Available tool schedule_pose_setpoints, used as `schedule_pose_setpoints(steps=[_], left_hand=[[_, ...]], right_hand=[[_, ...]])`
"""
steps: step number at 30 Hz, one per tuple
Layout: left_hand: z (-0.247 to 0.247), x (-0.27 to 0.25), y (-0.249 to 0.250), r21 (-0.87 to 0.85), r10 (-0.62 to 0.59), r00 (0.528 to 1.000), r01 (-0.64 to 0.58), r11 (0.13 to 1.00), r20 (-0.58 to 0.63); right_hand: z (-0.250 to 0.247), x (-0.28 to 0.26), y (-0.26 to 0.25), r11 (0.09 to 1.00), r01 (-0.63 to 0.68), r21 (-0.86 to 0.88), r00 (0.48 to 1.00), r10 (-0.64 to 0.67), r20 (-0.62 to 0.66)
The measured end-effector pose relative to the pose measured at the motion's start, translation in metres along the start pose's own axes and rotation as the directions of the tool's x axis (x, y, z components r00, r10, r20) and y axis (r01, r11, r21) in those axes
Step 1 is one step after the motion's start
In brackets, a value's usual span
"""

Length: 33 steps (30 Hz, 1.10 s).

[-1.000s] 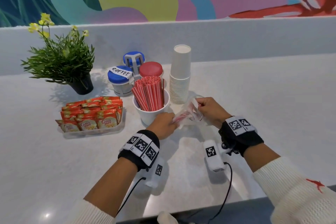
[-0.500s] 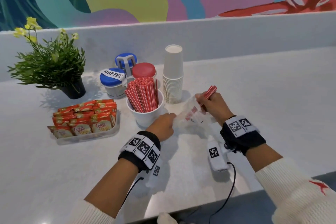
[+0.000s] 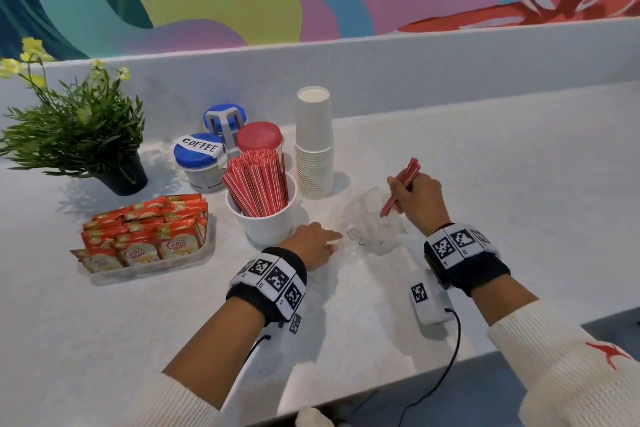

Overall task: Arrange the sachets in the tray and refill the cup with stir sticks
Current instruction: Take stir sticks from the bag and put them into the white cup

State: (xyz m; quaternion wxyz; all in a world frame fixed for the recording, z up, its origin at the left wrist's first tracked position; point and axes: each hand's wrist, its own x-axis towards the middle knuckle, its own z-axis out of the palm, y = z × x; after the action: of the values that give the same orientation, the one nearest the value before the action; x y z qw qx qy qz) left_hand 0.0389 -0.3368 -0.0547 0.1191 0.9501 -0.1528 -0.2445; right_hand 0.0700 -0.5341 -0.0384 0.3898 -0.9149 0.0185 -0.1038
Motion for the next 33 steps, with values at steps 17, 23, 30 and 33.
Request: schedule_pose_setpoints(steps=[17, 23, 30, 33], left_hand=[[-0.001, 0.0, -0.006, -0.069, -0.074, 0.997, 0.072, 0.995, -0.026], [-0.017, -0.005, -0.008, -0.147, -0.005, 0.989, -0.017, 0.989, -0.15], [-0.065, -0.025, -0.014, -0.312, 0.008, 0.907, -0.153, 0.938, -0.421], [-0.09, -0.038, -0.024, -0.361, -0.057, 0.845, -0.165, 0.918, -0.532]], right_hand=[[0.049, 0.003, -0.014, 0.984, 0.071, -0.165, 0.977, -0.035, 0.211], [0.037, 0.016, -0.005, 0.974, 0.041, -0.223, 0.986, -0.003, 0.168], [0.028, 0.024, -0.051, 0.989, 0.139, -0.055, 0.985, -0.132, 0.111], [0.024, 0.025, -0.091, 0.97, 0.194, 0.147, 0.974, -0.209, 0.092]])
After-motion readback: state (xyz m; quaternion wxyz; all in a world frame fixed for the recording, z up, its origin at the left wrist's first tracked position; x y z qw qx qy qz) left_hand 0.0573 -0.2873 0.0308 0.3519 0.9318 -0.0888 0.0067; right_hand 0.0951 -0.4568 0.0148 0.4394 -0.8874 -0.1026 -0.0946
